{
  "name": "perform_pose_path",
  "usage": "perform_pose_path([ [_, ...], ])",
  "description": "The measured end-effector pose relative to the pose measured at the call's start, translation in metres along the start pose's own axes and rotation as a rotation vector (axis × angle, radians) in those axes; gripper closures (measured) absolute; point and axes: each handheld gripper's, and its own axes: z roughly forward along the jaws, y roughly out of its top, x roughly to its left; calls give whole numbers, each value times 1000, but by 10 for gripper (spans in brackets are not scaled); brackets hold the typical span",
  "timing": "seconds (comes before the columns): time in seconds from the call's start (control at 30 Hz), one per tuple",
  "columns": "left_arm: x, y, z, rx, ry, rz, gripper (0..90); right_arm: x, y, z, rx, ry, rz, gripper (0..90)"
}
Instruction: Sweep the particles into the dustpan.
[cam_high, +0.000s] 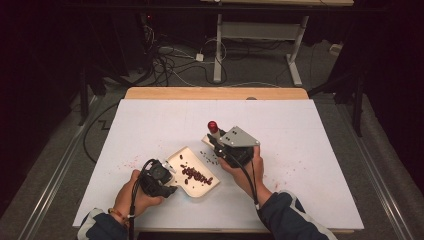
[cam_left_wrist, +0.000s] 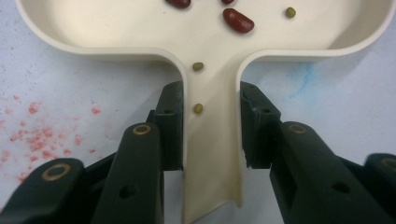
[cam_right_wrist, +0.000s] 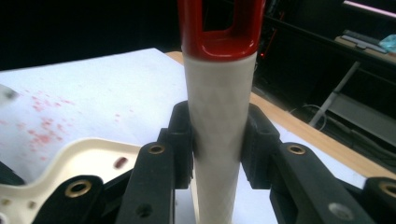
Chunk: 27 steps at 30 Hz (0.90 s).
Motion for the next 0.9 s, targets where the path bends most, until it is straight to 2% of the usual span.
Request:
perform_pose_path([
  [0.13, -1, 6, 0, 37, 3, 2, 640, 10, 3, 4, 0, 32, 7, 694],
  [0.2, 0, 8, -2, 28, -3, -6, 639, 13, 5, 5, 1, 50, 3, 694],
  [0.53, 3, 14, 0, 45, -10, -12, 638, 9, 4, 3, -8, 66, 28, 693],
  [0.67, 2, 14, 2, 47, -5, -17, 638, 11, 5, 1, -12, 98, 52, 692],
  [0.9, 1, 14, 2, 48, 3, -10, 637, 24, 10, -7, -63, 166, 71, 698],
])
